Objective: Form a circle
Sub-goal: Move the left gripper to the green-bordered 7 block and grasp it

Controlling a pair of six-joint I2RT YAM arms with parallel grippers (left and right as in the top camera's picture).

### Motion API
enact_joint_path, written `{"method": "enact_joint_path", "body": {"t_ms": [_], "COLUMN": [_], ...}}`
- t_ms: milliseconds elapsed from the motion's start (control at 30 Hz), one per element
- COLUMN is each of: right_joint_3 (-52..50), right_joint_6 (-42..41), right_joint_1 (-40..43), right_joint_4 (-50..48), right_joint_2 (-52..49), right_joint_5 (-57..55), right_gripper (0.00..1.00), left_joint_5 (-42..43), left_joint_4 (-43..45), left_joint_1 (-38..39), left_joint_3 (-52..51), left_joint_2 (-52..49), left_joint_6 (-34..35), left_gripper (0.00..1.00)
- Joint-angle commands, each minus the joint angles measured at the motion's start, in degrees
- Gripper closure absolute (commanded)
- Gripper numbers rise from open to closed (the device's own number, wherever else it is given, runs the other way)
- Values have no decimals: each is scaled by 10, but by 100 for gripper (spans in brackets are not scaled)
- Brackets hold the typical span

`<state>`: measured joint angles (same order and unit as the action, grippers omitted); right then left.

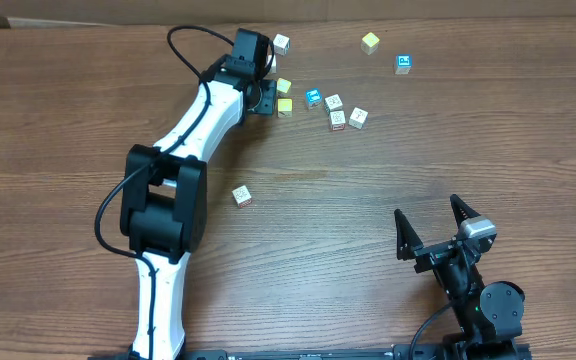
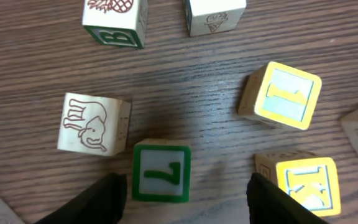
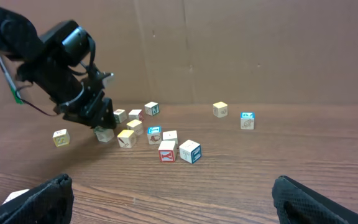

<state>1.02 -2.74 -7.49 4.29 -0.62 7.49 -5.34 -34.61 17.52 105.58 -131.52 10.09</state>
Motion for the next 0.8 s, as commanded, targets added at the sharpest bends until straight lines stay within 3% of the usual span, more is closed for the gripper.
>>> {"method": "enact_joint_path", "body": {"t_ms": [0, 367, 667, 767], "right_joint_3": [-6, -6, -6, -6], "right_joint_6": [2, 2, 2, 2], "right_joint_1": [3, 3, 3, 3], "right_joint_4": [-3, -3, -3, -3], "right_joint_2": [5, 5, 5, 5], "right_joint_5": [-1, -1, -1, -1], "right_gripper": [0, 0, 0, 0], "left_joint_5": [-4, -28, -28, -28], "left_joint_4": [13, 19, 41, 45], "left_joint_1": [-3, -3, -4, -4], "left_joint_3": [3, -1, -1, -1], "left_joint_2": [-4, -29, -29, -29], "left_joint_6": [-5, -12, -13, -13], "left_gripper": [40, 41, 48, 54]}}
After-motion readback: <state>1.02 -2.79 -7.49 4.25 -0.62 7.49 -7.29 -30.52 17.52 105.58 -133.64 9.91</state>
